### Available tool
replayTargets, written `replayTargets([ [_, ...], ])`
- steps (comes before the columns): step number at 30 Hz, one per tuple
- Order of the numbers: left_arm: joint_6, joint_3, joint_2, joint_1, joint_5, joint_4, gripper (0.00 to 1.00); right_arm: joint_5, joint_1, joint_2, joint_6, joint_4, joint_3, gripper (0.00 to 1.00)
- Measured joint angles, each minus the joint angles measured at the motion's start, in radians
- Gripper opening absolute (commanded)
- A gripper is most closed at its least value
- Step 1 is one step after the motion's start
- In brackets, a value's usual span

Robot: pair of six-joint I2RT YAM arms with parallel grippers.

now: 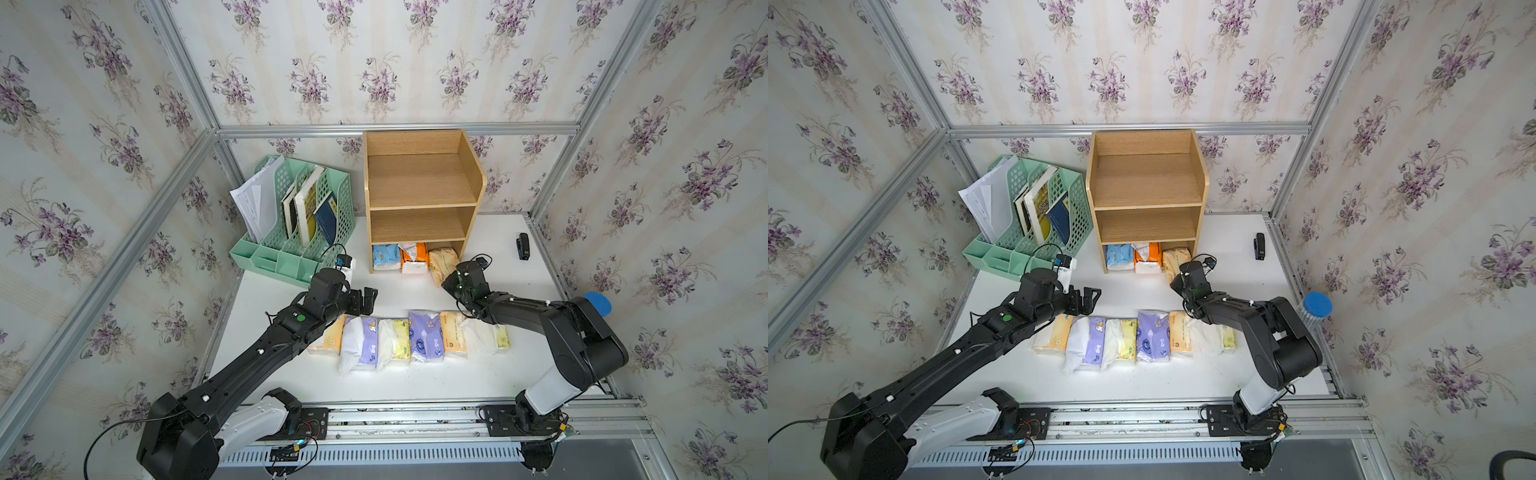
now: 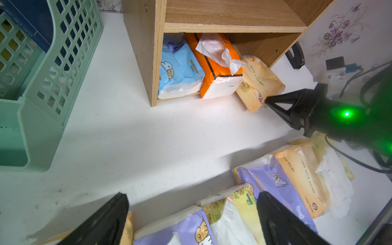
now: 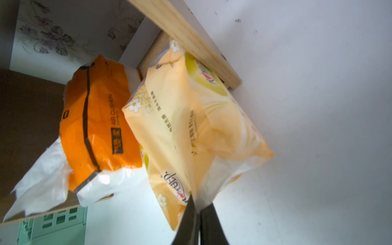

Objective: Remove the tissue boxes from the shelf
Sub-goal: Place the box of tissues at the center of the board, then adjust the box of tissues at the center of the board.

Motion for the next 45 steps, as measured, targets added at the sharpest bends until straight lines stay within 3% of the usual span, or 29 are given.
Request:
replayTargets([
  [10,-0.030,0.024,-0.034,-0.085,-0.008,-0.013,0.99,0.029,0.057,-0.202,0.025,-0.063,-0.190,0.14],
  [14,-0.041,0.024,-0.045,-0.105,-0.025,-0.031,0.99,0.027,0.064,-0.272,0.027,-0.105,-0.237,0.39],
  [25,-0.050,0.035,-0.070,-0.132,-0.081,-0.058,0.99,0.016,0.066,-0.489,-0.066,-0.189,-0.175,0.64],
  [28,-0.050,0.036,-0.074,-0.133,-0.104,-0.059,0.99,0.018,0.066,-0.423,-0.142,-0.220,-0.083,0.64],
  [35,-0.031,0.037,-0.076,-0.134,-0.135,-0.077,0.99,0.031,0.011,-0.093,-0.352,-0.336,0.173,0.60],
  [41,-0.024,0.014,-0.080,-0.134,-0.159,-0.087,0.99,0.032,-0.008,0.102,-0.485,-0.396,0.260,0.59],
  [45,-0.023,0.019,-0.047,-0.134,-0.163,-0.087,0.99,0.039,-0.007,0.148,-0.508,-0.397,0.256,0.54],
])
